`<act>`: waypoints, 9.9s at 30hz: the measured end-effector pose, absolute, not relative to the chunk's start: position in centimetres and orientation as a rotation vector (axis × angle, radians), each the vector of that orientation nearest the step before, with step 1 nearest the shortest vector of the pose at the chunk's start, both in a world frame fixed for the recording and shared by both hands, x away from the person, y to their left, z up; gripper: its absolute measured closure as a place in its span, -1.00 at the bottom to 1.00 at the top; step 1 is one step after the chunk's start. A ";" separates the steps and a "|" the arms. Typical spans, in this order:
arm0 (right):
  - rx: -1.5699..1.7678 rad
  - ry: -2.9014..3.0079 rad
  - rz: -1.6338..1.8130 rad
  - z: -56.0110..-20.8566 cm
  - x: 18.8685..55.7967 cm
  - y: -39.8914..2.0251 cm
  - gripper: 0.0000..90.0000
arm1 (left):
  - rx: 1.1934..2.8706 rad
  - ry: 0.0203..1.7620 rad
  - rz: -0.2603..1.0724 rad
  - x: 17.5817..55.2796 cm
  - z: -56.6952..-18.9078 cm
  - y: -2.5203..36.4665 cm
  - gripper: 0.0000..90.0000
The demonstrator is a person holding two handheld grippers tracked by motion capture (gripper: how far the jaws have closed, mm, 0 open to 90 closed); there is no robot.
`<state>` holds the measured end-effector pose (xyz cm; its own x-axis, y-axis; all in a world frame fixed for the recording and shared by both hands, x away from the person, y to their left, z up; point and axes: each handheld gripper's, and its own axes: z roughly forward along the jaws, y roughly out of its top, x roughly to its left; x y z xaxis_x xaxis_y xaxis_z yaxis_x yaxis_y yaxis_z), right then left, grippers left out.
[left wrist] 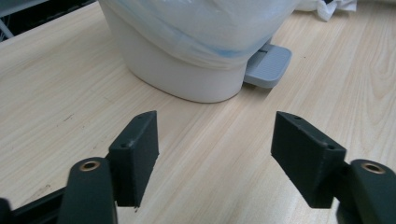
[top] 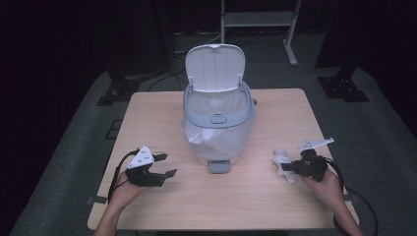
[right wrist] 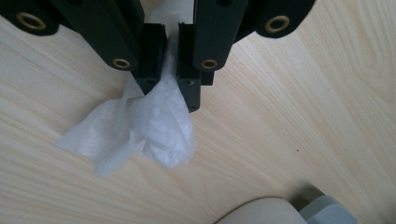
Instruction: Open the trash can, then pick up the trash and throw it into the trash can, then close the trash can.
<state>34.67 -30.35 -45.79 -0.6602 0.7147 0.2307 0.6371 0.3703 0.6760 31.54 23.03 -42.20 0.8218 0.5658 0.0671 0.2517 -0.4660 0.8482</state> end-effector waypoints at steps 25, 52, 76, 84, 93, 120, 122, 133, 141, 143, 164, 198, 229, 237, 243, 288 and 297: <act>1.260 2.551 1.328 -41.6 36.0 -29.9 0.89 | 2.053 0.619 0.458 31.1 -42.6 23.9 -0.40; 1.136 2.503 1.415 -30.0 36.1 -30.1 0.88 | 2.054 0.626 0.463 30.9 -42.8 24.1 -0.42; 1.032 2.456 1.484 -23.2 36.2 -29.4 0.88 | 2.064 0.621 0.466 30.6 -42.8 23.8 -0.46; 1.004 2.469 1.475 -21.7 36.4 -28.5 0.88 | 2.071 0.623 0.467 30.6 -42.9 23.8 -0.48; 0.954 2.499 1.454 -20.2 36.7 -26.6 0.88 | 2.064 0.647 0.463 30.7 -43.1 23.9 -0.56; 0.832 2.576 1.431 -17.1 38.5 -21.1 0.88 | 2.081 0.664 0.465 30.8 -43.4 23.8 -0.64; 0.824 2.583 1.426 -17.0 38.7 -20.6 0.88 | 2.081 0.669 0.467 30.8 -43.4 23.8 -0.70; 0.797 2.624 1.403 -16.9 40.2 -17.8 0.87 | 2.083 0.667 0.462 30.8 -43.5 23.8 -0.70; 0.787 2.656 1.375 -17.3 41.4 -15.8 0.87 | 2.077 0.674 0.463 30.8 -43.5 23.9 -0.70; 0.792 2.662 1.375 -17.4 41.7 -15.3 0.87 | 2.073 0.676 0.467 30.8 -43.5 23.9 -0.70; 0.775 2.720 1.334 -18.9 43.7 -12.3 0.86 | 2.074 0.677 0.468 30.9 -43.5 24.1 -0.70; 0.786 2.799 1.274 -22.5 46.5 -10.0 0.58 | 2.075 0.672 0.451 31.1 -43.8 24.1 -0.70; 0.788 2.726 1.323 -22.0 46.1 -11.6 0.04 | 2.086 0.664 0.439 31.1 -44.0 23.9 -0.70; 0.818 2.715 1.309 -22.0 46.2 -12.7 0.16 | 2.086 0.669 0.440 31.1 -44.0 24.1 -0.70; 0.846 2.699 1.323 -21.8 46.2 -14.4 0.41 | 2.087 0.669 0.441 31.1 -44.0 24.1 -0.70; 1.107 2.554 1.442 -21.6 54.8 -18.2 0.99 | 2.084 0.685 0.438 31.3 -44.3 24.4 -0.70; 1.080 2.556 1.532 -21.8 54.8 -18.2 0.99 | 2.090 0.684 0.444 31.3 -44.3 24.3 -0.70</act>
